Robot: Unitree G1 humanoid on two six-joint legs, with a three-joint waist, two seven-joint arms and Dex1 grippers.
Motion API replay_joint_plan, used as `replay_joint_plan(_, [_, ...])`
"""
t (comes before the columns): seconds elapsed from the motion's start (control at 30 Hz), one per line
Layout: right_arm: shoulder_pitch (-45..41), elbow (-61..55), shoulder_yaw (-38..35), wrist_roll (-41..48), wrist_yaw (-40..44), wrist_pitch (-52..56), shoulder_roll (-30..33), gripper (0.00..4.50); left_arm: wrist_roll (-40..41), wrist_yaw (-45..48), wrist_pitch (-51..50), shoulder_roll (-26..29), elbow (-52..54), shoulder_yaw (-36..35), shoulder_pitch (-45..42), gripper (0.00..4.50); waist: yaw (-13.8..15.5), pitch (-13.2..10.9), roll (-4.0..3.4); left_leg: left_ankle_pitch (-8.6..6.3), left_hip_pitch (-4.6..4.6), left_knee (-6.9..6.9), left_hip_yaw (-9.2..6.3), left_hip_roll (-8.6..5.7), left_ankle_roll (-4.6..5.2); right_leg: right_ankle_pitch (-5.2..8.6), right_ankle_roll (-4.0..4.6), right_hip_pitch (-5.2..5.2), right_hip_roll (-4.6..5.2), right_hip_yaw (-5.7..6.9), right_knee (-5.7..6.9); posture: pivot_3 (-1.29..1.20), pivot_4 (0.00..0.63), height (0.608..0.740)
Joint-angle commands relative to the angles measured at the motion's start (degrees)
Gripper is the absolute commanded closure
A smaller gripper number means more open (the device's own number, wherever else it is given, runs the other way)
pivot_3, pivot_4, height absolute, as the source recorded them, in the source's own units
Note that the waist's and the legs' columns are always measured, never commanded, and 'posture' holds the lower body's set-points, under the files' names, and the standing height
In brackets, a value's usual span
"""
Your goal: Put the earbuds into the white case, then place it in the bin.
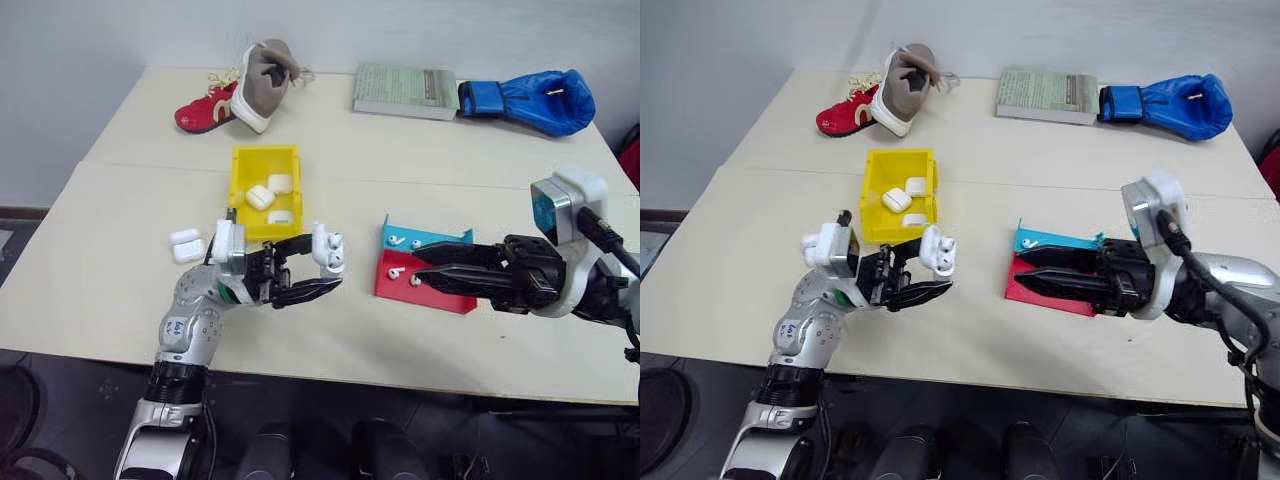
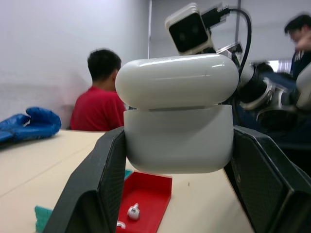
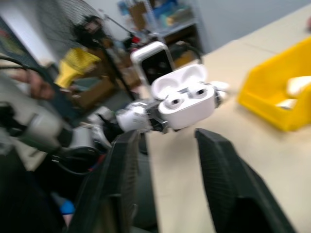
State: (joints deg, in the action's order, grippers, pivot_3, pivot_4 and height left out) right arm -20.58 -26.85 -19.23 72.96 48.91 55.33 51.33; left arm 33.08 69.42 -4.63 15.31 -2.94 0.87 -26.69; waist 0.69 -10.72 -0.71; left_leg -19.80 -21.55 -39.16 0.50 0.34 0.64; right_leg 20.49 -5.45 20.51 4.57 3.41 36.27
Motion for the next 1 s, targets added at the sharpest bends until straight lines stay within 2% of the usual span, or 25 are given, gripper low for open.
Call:
replay_joint_plan(0.03, [-2.13, -2.25, 0.57, -6.52, 0.05, -6.54, -0.63, 3.87, -7.13, -1.63, 2.95, 0.85, -1.04, 3.81, -3.08, 1.73, 0.02, 0.0, 0.0, 0.03, 0.0, 0.0, 0.02, 0.0, -0.01, -0.01, -0.02, 0.0, -0.01, -0.02, -0.02, 0.0, 0.15, 0.74])
replay_joint_plan(0.1, [-2.74, -3.97, 3.5, -11.08, 1.47, -9.55, -0.57, 4.46, -10.99, -2.32, 3.05, 1.65, -1.14, 6.64, -4.47, 1.73, 0.02, 0.0, 0.0, 0.04, 0.0, 0.02, 0.04, 0.01, -0.01, -0.02, -0.04, 0.02, -0.02, -0.04, -0.01, 0.0, 0.15, 0.74])
replay_joint_plan(0.33, [-5.27, -7.23, 13.15, -19.89, 0.74, -12.7, -2.04, 4.46, -17.71, -3.13, 0.38, 2.59, -1.45, 13.41, -8.71, 1.73, 0.52, -0.01, 0.01, 0.03, -0.05, 0.06, 0.0, -0.01, -0.01, -0.03, -0.05, 0.09, -0.01, -0.01, -0.01, 0.0, 0.15, 0.74])
replay_joint_plan(0.53, [-6.13, -7.92, 18.81, -26.84, -0.68, -13.58, -3.07, 4.46, -17.5, -3.06, 0.32, 2.37, -0.8, 13.91, -9.1, 1.73, 0.54, -0.01, 0.01, 0.03, -0.06, 0.06, -0.04, -0.01, -0.02, -0.03, -0.05, 0.11, 0.0, 0.0, 0.01, 0.0, 0.15, 0.74])
replay_joint_plan(0.67, [-1.98, -6.61, 17.47, -30.15, 2.28, -14.66, 0.49, 4.46, -16.65, -2.21, 1.33, 3.19, 0.27, 13.1, -7.97, 1.73, 0.79, -0.01, 0.01, 0.03, -0.09, 0.06, -0.1, -0.06, -0.01, -0.03, -0.05, 0.1, 0.04, 0.05, 0.0, 0.0, 0.15, 0.74])
replay_joint_plan(0.8, [3.75, -4.76, 12.45, -31.04, 4.77, -17.13, 2.79, 4.46, -13.53, -3.44, -2.07, 3.3, 2.18, 10.87, -6.91, 1.73, 0.72, -0.02, 0.03, 0.01, -0.11, 0.06, -0.12, -0.13, 0.04, -0.03, -0.05, 0.08, 0.09, 0.07, -0.03, 0.0, 0.15, 0.74])
replay_joint_plan(0.93, [10.93, -5.91, 4.92, -28.31, 6.44, -19.16, 1.54, 4.46, -11.97, -4.16, -4.2, 4.76, 4.34, 8.82, -5.3, 1.73, 0.75, -0.03, 0.05, 0.02, -0.13, 0.05, -0.15, -0.11, 0.04, -0.04, -0.07, 0.06, 0.08, 0.1, -0.04, 0.0, 0.15, 0.74])
replay_joint_plan(1.0, [15.31, -7.92, 0.44, -26.82, 4.48, -19.64, -0.62, 4.46, -10.7, -5.11, -5.79, 5.67, 5.64, 6.99, -3.84, 1.73, 0.71, -0.03, 0.05, 0.02, -0.13, 0.06, -0.16, -0.1, 0.03, -0.04, -0.07, 0.06, 0.07, 0.11, -0.05, 0.0, 0.15, 0.74])
